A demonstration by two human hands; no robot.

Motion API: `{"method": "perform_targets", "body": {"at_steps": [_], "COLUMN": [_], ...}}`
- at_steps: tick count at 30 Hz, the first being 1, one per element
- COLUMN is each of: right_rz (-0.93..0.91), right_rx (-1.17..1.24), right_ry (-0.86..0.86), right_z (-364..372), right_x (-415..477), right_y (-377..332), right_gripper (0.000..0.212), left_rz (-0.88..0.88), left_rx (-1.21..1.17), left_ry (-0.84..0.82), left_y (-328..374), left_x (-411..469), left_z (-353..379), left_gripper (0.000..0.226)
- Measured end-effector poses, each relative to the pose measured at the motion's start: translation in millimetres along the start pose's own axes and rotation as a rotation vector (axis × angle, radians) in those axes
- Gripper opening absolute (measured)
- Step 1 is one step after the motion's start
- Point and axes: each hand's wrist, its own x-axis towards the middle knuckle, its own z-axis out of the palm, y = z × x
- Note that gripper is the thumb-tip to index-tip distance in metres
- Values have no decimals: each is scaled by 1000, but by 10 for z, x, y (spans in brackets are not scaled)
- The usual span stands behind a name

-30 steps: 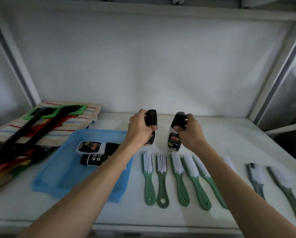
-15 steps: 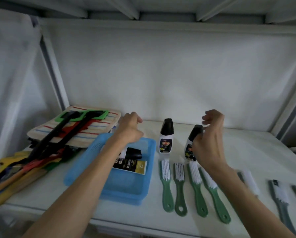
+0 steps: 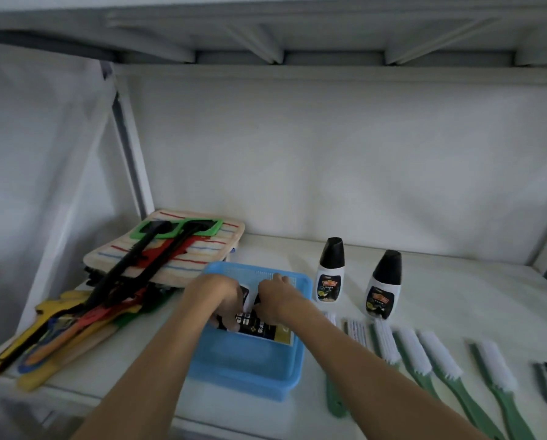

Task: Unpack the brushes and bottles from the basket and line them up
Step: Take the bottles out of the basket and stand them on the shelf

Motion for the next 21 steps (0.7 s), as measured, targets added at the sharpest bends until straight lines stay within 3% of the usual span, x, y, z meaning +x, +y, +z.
{"method": "perform_targets", "body": {"at_steps": [4, 9, 12, 15, 17, 21], "right_rz": [61, -3, -30, 25, 74, 196], "right_rx": [146, 502, 727, 853, 784, 532], "right_ry": [17, 394, 603, 911, 1041, 925], "right_z": [-63, -507, -843, -1225, -1449, -1517], "right_x": [-108, -532, -967, -1503, -1806, -1867], "right_y": [-16, 144, 429, 876, 1235, 1887], "right_gripper": [47, 35, 38, 33, 36, 39], "left_rz": [34, 140, 303, 547, 647, 745], "left_rx": [107, 68, -162, -493, -689, -899], "left_ry": [-8, 23, 227, 430, 536, 829], "left_y": [-30, -95, -155, -165, -73, 277], "left_x": [-24, -140, -294, -498, -677, -1026], "left_z": [7, -47, -152, -260, -302, -445], "left_gripper": [60, 47, 19, 18, 21, 39]}}
